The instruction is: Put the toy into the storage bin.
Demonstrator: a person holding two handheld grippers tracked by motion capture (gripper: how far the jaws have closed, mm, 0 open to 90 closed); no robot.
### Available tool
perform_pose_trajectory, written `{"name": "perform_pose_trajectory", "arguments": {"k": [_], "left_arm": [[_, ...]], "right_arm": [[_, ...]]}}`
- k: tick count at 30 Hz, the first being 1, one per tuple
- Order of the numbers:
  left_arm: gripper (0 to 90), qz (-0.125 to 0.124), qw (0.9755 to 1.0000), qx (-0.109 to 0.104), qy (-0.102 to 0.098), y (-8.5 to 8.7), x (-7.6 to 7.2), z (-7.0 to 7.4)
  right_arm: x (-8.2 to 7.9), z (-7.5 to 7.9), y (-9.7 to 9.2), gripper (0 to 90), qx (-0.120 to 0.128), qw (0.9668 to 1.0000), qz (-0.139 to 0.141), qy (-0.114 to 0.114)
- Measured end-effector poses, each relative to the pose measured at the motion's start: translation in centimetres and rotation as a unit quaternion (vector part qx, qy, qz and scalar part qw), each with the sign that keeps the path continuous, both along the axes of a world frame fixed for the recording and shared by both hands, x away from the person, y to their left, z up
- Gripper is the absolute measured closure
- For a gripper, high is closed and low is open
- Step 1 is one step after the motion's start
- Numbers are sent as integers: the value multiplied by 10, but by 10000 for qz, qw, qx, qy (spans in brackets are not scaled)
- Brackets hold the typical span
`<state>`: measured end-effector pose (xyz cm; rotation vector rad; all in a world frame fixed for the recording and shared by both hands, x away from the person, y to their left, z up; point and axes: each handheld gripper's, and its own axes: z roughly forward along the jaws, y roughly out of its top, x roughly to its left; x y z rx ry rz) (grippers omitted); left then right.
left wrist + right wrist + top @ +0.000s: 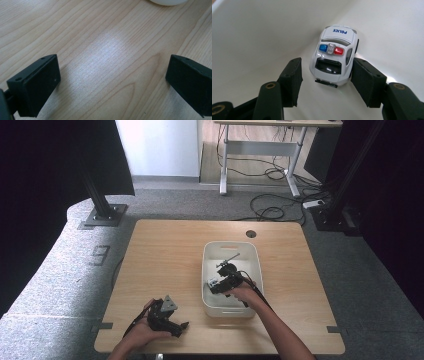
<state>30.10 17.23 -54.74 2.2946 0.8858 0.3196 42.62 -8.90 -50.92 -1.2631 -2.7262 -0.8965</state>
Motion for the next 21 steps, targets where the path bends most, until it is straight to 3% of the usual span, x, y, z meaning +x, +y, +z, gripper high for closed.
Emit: {"name": "perform_pose_trajectory", "arguments": {"k": [13, 17, 21], "left_arm": [[0, -8, 10000, 12, 6, 0, 0, 0], [0, -7, 10000, 11, 6, 0, 0, 0], [0, -9, 10000, 10, 6, 0, 0, 0]], "right_arm": [[1, 1, -3, 460, 125, 9997, -38, 202], [0, 6, -6, 436, 152, 9998, -142, 59], [-3, 17, -14, 423, 219, 9992, -203, -277]]}}
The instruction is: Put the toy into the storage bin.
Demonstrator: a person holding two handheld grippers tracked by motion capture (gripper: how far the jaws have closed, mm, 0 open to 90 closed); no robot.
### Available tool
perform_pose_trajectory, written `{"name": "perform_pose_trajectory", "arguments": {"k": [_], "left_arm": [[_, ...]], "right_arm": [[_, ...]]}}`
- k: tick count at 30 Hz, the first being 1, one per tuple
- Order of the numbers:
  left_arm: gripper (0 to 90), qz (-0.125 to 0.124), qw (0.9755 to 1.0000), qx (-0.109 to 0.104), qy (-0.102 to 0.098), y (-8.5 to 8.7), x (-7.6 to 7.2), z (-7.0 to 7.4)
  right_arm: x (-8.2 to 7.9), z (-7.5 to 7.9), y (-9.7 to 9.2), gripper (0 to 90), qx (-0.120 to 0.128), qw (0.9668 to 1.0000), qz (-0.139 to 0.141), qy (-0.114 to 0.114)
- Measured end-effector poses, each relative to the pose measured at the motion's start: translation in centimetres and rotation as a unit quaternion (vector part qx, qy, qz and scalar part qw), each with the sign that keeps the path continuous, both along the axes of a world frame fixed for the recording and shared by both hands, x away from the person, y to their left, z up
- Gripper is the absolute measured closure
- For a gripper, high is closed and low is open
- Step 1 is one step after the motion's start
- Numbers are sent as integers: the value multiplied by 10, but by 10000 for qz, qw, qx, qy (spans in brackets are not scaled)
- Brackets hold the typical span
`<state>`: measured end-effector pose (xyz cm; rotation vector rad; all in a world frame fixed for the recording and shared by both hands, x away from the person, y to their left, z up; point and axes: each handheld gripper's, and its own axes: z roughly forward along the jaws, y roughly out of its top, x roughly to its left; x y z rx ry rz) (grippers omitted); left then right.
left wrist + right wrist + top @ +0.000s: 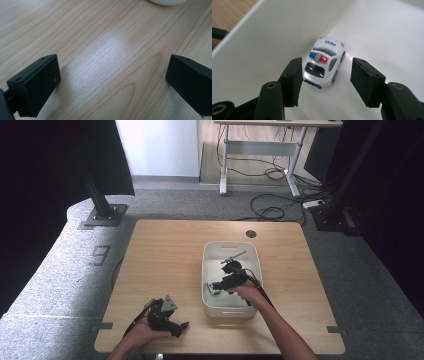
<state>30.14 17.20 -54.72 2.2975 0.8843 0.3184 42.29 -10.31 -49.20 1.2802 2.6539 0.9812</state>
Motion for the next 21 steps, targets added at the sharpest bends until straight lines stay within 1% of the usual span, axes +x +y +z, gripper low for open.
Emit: {"name": "perform_pose_trajectory", "arguments": {"k": [2, 3, 6, 8, 9, 10, 12, 15, 18, 20, 21], "left_arm": [[0, 4, 10000, 0, 0, 0, 0, 0], [0, 3, 10000, 2, 0, 0, 0, 0], [0, 5, 10000, 7, 0, 0, 0, 0], [0, 8, 10000, 11, -5, 0, 0, 0], [0, 7, 10000, 9, -6, 0, 0, 0], [0, 5, 10000, 10, -6, 0, 0, 0], [0, 2, 10000, 8, -9, 0, 0, 0], [0, 1, 10000, 2, -7, 0, 0, 0], [0, 8, 10000, 0, -8, 0, 0, 0], [0, 12, 10000, 2, -11, 0, 0, 0], [0, 7, 10000, 3, -11, 0, 0, 0]], "right_arm": [[-3, 7, -6, 423, 66, 9998, -41, -194], [-4, 11, -10, 422, 143, 9995, -65, -274], [-9, 19, -19, 422, 241, 9984, -121, -506], [-11, 21, -22, 423, 280, 9980, -141, -551], [-13, 25, -27, 422, 340, 9972, -173, -640], [-17, 28, -35, 422, 390, 9960, -221, -777], [-20, 31, -40, 422, 412, 9950, -249, -876], [-25, 35, -51, 421, 367, 9933, -375, -1030], [-30, 40, -62, 421, 453, 9915, -460, -1131], [-31, 40, -65, 421, 456, 9912, -467, -1154], [-35, 42, -72, 421, 489, 9899, -519, -1227]]}}
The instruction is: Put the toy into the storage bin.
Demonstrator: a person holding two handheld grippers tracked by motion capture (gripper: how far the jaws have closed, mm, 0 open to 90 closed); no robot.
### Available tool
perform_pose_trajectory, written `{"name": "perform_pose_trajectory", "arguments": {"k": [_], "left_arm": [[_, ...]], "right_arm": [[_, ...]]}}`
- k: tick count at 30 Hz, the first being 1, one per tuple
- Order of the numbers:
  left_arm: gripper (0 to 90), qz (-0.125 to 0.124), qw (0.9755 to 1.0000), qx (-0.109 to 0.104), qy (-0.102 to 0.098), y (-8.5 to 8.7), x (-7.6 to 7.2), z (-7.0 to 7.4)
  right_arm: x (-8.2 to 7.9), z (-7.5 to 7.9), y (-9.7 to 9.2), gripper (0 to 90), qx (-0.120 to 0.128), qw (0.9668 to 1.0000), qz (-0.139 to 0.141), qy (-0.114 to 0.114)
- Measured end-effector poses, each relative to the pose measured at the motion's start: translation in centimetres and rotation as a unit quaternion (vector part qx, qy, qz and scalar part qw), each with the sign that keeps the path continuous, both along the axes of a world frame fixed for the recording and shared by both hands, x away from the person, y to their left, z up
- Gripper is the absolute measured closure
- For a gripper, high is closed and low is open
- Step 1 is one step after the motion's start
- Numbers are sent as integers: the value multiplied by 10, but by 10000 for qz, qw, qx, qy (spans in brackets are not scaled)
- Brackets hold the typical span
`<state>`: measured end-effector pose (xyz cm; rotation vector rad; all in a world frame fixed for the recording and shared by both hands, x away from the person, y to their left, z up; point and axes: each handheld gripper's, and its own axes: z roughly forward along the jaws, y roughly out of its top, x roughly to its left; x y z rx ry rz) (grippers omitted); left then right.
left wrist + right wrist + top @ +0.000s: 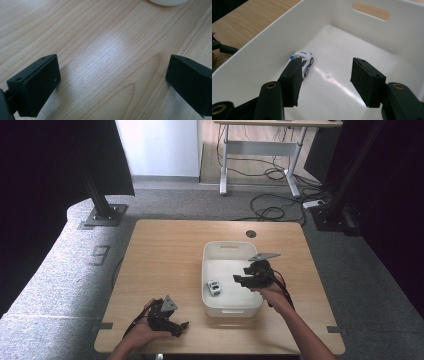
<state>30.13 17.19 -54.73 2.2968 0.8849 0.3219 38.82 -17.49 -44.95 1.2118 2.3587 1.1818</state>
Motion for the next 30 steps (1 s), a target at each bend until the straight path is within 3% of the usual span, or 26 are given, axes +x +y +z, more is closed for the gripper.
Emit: {"name": "perform_pose_trajectory", "arguments": {"k": [7, 23, 30], "left_arm": [[0, 5, 10000, -14, -7, 0, 0, 0], [0, 14, 10000, -21, -9, 0, 0, 0], [0, 3, 10000, -18, -9, 0, 0, 0]], "right_arm": [[-10, 1, -22, 419, 143, 9996, -98, -229], [-29, -11, -74, 410, 492, 9971, -383, -427], [-36, -17, -88, 408, 499, 9962, -507, -512]]}}
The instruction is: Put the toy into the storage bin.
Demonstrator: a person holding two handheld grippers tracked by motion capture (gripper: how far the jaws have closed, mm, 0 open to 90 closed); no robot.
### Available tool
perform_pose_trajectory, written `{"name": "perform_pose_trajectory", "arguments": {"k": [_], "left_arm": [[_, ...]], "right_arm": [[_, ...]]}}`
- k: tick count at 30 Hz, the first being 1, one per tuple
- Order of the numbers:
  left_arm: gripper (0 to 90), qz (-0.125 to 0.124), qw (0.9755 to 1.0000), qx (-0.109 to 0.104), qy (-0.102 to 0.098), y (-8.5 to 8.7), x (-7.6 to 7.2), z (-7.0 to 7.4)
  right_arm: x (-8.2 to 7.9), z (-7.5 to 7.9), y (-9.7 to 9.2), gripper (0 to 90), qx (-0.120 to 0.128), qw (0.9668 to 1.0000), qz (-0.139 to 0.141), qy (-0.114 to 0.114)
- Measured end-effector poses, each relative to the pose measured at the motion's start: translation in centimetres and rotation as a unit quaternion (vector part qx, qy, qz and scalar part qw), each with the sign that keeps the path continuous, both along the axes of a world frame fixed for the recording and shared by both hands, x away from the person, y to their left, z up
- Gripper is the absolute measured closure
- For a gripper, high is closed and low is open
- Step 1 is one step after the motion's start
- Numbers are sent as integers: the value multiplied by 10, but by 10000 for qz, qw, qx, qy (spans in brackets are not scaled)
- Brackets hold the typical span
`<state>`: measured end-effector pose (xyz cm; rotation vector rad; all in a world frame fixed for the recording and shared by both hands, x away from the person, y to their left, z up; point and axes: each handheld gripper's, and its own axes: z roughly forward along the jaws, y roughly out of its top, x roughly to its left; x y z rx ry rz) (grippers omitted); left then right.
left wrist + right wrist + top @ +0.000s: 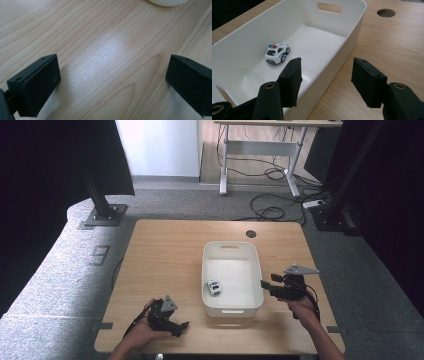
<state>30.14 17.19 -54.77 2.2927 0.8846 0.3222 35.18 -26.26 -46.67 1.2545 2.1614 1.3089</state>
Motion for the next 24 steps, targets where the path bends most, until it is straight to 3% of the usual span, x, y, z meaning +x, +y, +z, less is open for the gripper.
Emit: {"name": "perform_pose_trajectory", "arguments": {"k": [11, 24], "left_arm": [[0, 9, 10000, -1, 1, 0, 0, 0], [0, 9, 10000, 4, 2, 0, 0, 0]], "right_arm": [[-8, -17, -26, 404, 58, 9996, -283, 41], [-8, -23, -29, 385, -43, 9993, -374, 77]]}}
